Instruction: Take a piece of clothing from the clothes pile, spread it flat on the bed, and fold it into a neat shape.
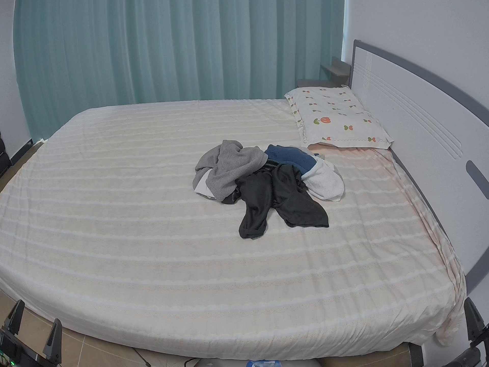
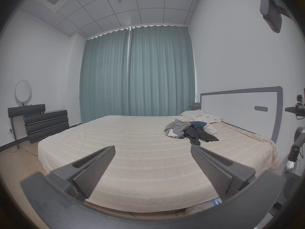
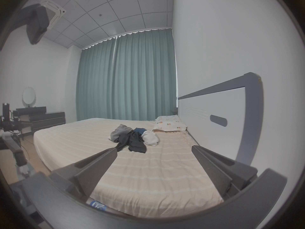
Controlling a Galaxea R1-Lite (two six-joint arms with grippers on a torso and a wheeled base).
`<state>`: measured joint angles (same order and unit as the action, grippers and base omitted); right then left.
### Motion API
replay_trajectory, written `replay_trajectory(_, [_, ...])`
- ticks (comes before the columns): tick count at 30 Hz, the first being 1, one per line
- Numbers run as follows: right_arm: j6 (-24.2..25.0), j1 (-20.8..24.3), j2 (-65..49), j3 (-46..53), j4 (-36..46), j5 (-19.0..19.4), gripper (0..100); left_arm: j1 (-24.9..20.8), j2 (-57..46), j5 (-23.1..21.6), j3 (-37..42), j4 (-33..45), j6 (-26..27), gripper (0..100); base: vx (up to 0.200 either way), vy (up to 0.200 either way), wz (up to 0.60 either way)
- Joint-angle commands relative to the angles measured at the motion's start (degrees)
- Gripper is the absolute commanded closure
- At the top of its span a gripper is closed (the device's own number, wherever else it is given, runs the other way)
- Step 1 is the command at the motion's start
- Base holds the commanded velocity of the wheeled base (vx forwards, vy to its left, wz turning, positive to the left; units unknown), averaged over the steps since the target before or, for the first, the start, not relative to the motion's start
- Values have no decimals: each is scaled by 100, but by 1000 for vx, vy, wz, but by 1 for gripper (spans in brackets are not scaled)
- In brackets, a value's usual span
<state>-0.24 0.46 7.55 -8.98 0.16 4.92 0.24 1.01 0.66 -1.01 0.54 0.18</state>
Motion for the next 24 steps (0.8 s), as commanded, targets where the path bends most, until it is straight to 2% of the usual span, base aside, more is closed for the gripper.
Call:
replay_trajectory(1, [235,235,2453,-394,-25,799,0,2,-101,4,92,-1,-1,0,0,0,0])
replay_trajectory(2, [253,261,2682,-402,-77,843,0,2,-101,4,92,-1,-1,0,0,0,0])
replay_trajectory(3, [411,376,3587,-437,-455,931,0,2,-101,4,92,-1,-1,0,0,0,0])
replay_trajectory(5, [411,376,3587,-437,-455,931,0,2,-101,4,92,-1,-1,0,0,0,0])
replay_trajectory(6, [552,639,4510,-481,-1000,931,0,2,-101,4,92,-1,-1,0,0,0,0])
replay_trajectory(8, [657,815,5055,-525,-1378,931,0,2,-101,4,92,-1,-1,0,0,0,0])
replay_trajectory(9, [807,1061,5960,-622,-2072,879,0,2,-101,4,92,-1,-1,0,0,0,0])
replay_trajectory(12, [956,1298,7314,-895,-3083,703,0,2,-101,4,92,-1,-1,0,0,0,0])
replay_trajectory(14, [991,1351,7648,-991,-3294,624,0,2,-101,4,92,-1,-1,0,0,0,0])
replay_trajectory(16, [1404,1536,9098,-1589,-4076,123,0,2,-101,4,92,-1,-1,0,0,0,0])
replay_trajectory(18, [1773,1659,9731,-1993,-4402,-115,0,2,-101,4,92,-1,-1,0,0,0,0])
replay_trajectory(19, [1773,1659,9731,-1993,-4402,-115,0,2,-101,4,92,-1,-1,0,0,0,0])
replay_trajectory(20, [2063,1747,10320,-2529,-4507,-317,0,2,-101,4,92,-1,-1,0,0,0,0])
replay_trajectory(21, [2090,1755,10416,-2626,-4507,-343,0,2,-101,4,92,-1,-1,0,0,0,0])
replay_trajectory(22, [2195,1782,10952,-3197,-4507,-510,0,2,-101,4,92,-1,-1,0,0,0,0])
replay_trajectory(24, [2230,1782,11418,-3716,-4489,-642,0,2,-101,4,92,-1,-1,0,0,0,0])
